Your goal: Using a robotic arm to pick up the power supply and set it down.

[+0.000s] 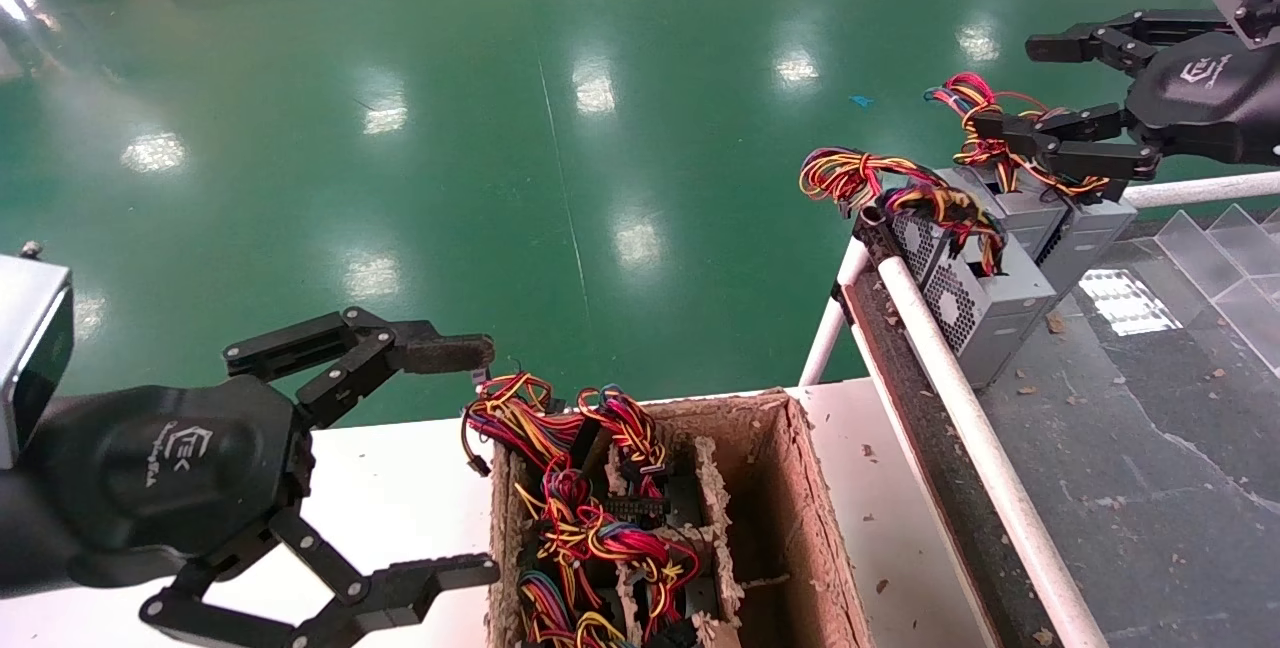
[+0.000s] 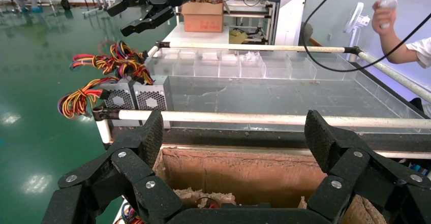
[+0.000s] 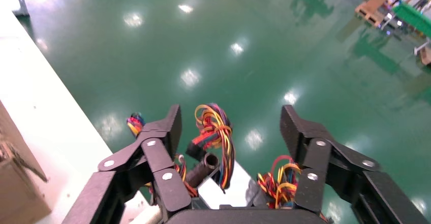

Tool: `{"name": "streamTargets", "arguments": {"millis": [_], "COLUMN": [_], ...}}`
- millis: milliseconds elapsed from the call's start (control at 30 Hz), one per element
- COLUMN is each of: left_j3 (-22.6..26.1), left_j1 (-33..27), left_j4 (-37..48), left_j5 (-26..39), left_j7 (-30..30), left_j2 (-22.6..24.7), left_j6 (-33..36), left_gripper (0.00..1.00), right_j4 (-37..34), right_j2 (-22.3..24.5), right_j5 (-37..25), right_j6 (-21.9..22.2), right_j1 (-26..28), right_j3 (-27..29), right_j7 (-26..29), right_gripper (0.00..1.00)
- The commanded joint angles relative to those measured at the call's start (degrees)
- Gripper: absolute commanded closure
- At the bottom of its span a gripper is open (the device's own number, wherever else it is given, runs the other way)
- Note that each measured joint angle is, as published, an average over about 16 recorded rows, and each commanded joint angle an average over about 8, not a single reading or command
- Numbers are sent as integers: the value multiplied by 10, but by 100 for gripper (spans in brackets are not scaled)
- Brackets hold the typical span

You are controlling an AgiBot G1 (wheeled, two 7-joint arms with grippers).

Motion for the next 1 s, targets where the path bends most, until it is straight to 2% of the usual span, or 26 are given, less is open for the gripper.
{"name": "streamTargets", "arguments": {"millis": [33, 1000], "left_j3": [0, 1], "left_j1": [0, 0], "left_j4": [0, 0], "left_j5": [0, -1], "left_j7": [0, 1], "left_j2": [0, 0], "left_j6": [0, 0], "left_gripper": [0, 0], "right_j4": [24, 374], "right_j2": [5, 74], "right_j5": [14, 228], "right_j6": [-2, -29], "right_j1": [-19, -296], "right_j3": [4, 67], "right_j7": [11, 181], "right_gripper": [0, 0]}}
